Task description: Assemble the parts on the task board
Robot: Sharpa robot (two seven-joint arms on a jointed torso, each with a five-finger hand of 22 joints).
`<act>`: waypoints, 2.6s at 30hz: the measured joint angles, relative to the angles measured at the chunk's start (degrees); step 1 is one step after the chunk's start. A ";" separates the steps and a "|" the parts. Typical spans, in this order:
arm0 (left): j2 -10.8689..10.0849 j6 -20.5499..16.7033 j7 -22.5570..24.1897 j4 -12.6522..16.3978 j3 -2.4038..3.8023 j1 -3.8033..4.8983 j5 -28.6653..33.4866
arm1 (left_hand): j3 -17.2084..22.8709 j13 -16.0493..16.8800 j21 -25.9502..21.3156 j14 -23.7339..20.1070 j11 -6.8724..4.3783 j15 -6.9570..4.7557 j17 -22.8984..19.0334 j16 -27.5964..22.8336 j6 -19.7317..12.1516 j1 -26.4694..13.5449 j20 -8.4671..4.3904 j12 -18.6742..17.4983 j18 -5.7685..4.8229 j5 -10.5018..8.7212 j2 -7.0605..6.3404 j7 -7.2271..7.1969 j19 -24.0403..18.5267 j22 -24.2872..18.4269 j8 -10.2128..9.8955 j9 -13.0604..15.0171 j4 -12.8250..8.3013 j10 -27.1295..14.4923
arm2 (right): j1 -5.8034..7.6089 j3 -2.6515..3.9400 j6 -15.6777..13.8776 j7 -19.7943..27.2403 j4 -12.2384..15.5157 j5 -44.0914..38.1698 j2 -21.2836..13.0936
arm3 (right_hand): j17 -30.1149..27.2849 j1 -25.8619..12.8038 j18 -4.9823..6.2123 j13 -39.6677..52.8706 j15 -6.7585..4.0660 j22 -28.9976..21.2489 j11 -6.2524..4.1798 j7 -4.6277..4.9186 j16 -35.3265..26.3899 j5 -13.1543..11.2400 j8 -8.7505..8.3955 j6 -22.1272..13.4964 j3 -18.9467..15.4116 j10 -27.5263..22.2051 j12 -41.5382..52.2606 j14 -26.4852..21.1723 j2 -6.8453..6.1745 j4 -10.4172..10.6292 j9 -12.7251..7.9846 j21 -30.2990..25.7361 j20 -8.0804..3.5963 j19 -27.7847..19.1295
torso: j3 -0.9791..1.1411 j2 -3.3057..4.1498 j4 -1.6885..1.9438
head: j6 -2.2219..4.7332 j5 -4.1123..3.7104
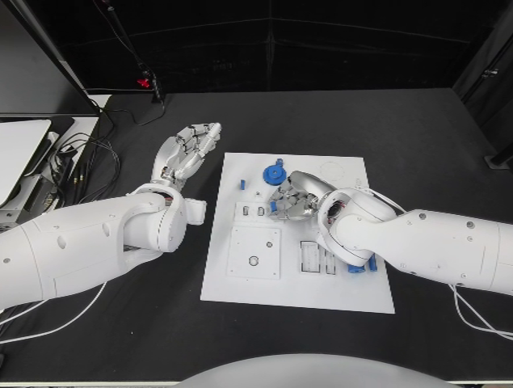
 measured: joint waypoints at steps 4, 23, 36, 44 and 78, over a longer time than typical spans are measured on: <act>0.00 0.00 0.00 -0.02 -0.01 0.00 0.00 | 0.00 0.00 0.00 0.00 0.00 0.00 0.00 0.00 0.00 0.00 0.00 0.00 0.00 0.00 0.00 0.00 0.00 0.00 0.00 0.00 0.00 0.00 | -0.03 -0.01 0.19 -0.04 0.06 -0.25 -0.07 | 0.00 -0.23 0.00 0.00 0.00 0.00 0.00 0.04 0.00 -0.49 0.00 -0.59 -0.28 0.00 0.00 0.00 -1.13 0.28 0.00 0.00 0.00 0.00 | 0.01 0.00 -0.01 | -0.01 0.05; -0.01 0.04 0.00 -0.08 -0.07 -0.01 0.00 | 0.00 0.01 0.00 0.00 0.00 0.00 -0.05 0.00 0.00 0.31 0.00 0.00 0.00 0.23 0.31 0.00 0.00 -0.01 0.00 -0.07 0.00 0.00 | -0.08 -0.01 -1.10 0.98 0.35 -1.99 -0.29 | 0.00 -1.27 0.00 0.00 0.20 0.00 0.42 0.47 0.00 -6.68 0.00 -8.60 -6.87 -0.02 0.00 -0.20 -6.25 9.69 -0.12 0.00 0.00 0.00 | 0.01 0.00 -0.04 | 0.02 -0.08; -1.71 0.65 0.00 1.71 -0.51 0.77 -5.18 | -3.60 0.90 11.62 11.59 -1.00 -0.45 0.53 3.15 -4.10 0.85 1.78 4.11 1.83 0.23 0.36 -0.35 15.05 5.13 0.34 -0.60 0.05 6.47 | 1.22 0.01 -13.84 9.12 4.94 -4.05 -6.03 | 0.00 -4.38 0.00 0.00 0.20 0.00 0.41 0.80 0.00 -6.07 0.66 -12.20 -7.05 -0.01 0.00 -0.20 -4.97 9.78 0.30 0.00 0.00 0.00 | 0.09 -0.13 0.04 | -0.02 -0.06; -3.55 2.05 -3.44 3.93 -3.57 5.65 -14.98 | -5.31 11.59 26.85 41.04 -7.45 -8.69 8.05 13.62 -6.69 -0.84 -3.61 19.51 4.18 0.59 -1.33 -0.65 33.37 12.56 5.75 0.20 0.07 33.17 | 4.81 0.13 -16.61 16.87 8.92 14.43 -13.88 | 0.04 -5.93 0.00 0.00 0.32 0.00 0.41 1.18 0.00 -0.46 2.56 -9.87 -7.24 -0.01 0.00 -0.08 -0.81 9.27 0.73 -2.49 0.00 0.00 | 0.19 -0.51 0.04 | -0.24 0.47; 6.65 30.33 -52.47 -0.20 -4.26 12.51 -45.77 | -7.41 71.19 77.44 75.92 -9.93 -11.51 71.16 42.84 12.90 -7.71 -6.16 55.47 -5.38 2.32 2.42 -0.84 67.96 68.57 17.08 12.50 0.13 60.27 | 5.87 -0.11 -2.38 40.27 5.59 58.80 -22.96 | 0.02 -13.18 2.69 0.00 1.94 0.00 1.95 2.52 0.00 7.17 6.33 -14.88 -13.39 -0.10 0.00 -0.10 8.99 9.59 0.46 -12.63 1.75 -5.43 | 0.38 -1.19 -0.74 | -0.57 0.18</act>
